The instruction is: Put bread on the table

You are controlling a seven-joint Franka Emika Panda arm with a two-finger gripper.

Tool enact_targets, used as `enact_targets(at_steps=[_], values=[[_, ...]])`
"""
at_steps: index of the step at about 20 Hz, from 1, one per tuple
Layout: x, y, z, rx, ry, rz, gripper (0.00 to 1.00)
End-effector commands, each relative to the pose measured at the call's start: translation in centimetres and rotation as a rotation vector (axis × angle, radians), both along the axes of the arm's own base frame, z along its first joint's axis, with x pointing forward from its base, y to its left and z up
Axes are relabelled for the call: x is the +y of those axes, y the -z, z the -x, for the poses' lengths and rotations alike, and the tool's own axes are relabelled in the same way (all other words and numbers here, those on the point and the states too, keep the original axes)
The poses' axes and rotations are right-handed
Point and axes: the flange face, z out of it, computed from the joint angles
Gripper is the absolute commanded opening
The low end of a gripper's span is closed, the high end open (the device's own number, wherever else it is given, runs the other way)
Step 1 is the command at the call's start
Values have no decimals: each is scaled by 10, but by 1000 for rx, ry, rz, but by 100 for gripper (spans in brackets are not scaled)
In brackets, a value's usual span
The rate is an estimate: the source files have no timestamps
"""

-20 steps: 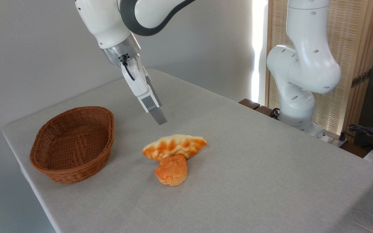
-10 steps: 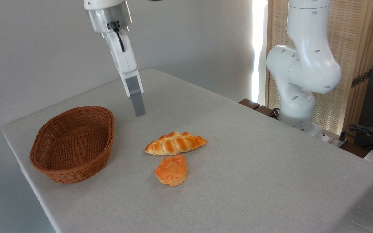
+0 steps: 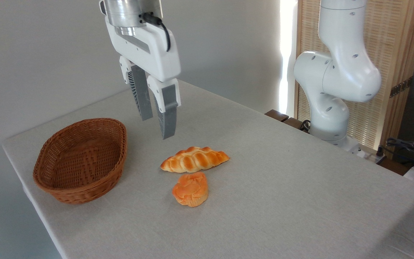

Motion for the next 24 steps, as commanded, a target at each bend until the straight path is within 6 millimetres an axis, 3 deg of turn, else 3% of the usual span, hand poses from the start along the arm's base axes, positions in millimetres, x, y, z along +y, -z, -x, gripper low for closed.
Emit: enact_targets(at_steps=[1,13,16,24], values=[[1,-5,6,25,-25,27,100],[2,-5,6,27,-49,29,100],[27,-5,5,26,-91,39,100],[22,-9,5,18,-80,17,100]])
